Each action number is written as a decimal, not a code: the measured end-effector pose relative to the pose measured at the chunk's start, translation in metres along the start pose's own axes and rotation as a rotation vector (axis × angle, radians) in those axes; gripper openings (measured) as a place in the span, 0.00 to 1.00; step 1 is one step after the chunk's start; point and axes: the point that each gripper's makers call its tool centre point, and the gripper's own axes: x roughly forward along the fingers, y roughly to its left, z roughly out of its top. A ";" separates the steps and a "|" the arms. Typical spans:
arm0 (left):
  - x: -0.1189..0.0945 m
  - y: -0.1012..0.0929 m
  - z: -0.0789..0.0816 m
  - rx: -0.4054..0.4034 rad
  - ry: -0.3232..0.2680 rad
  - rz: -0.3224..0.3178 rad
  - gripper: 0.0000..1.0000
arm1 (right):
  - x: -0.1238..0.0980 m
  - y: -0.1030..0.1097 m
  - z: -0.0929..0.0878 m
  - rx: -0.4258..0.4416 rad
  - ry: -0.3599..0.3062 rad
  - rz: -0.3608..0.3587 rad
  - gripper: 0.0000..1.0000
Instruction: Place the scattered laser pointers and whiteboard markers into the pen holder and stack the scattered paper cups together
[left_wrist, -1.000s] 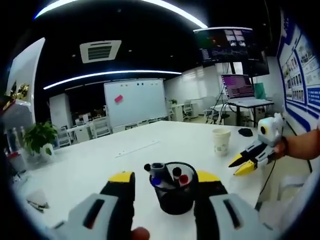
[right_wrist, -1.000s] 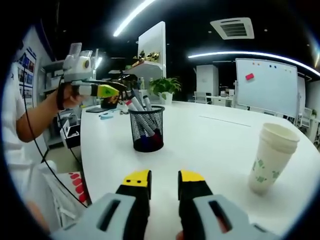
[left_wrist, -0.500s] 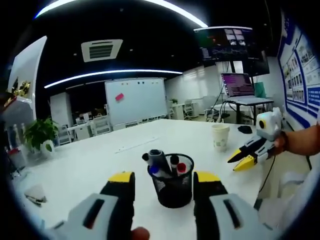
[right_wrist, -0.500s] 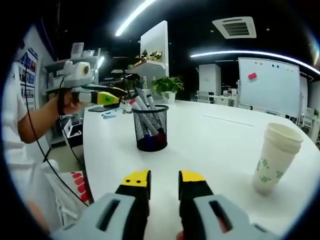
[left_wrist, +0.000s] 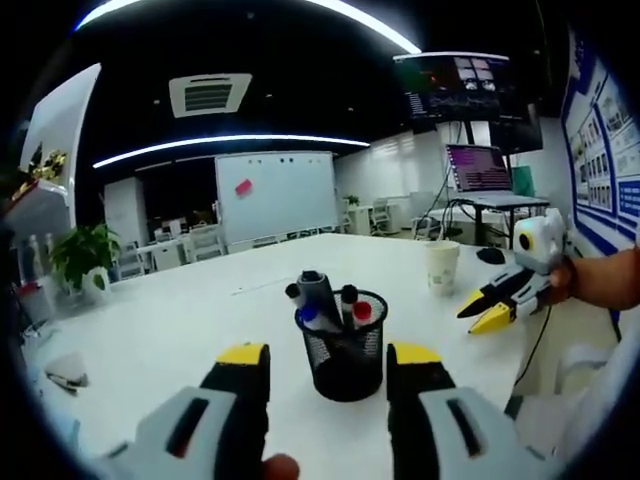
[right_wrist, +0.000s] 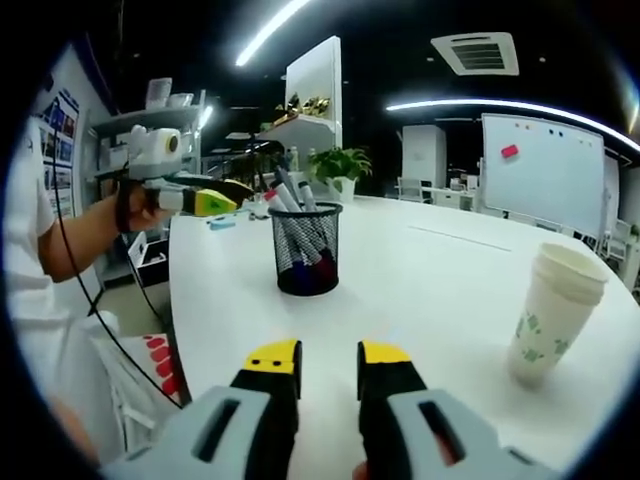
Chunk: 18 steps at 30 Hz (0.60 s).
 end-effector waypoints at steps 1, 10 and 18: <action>0.000 -0.001 -0.001 0.000 -0.007 0.001 0.47 | 0.000 0.001 0.000 -0.003 0.001 0.001 0.21; -0.002 -0.005 -0.015 -0.019 -0.013 0.003 0.47 | 0.002 0.006 -0.007 -0.030 0.023 0.025 0.23; -0.002 -0.006 -0.019 -0.026 -0.010 0.005 0.47 | 0.002 0.004 -0.007 -0.029 0.025 0.025 0.23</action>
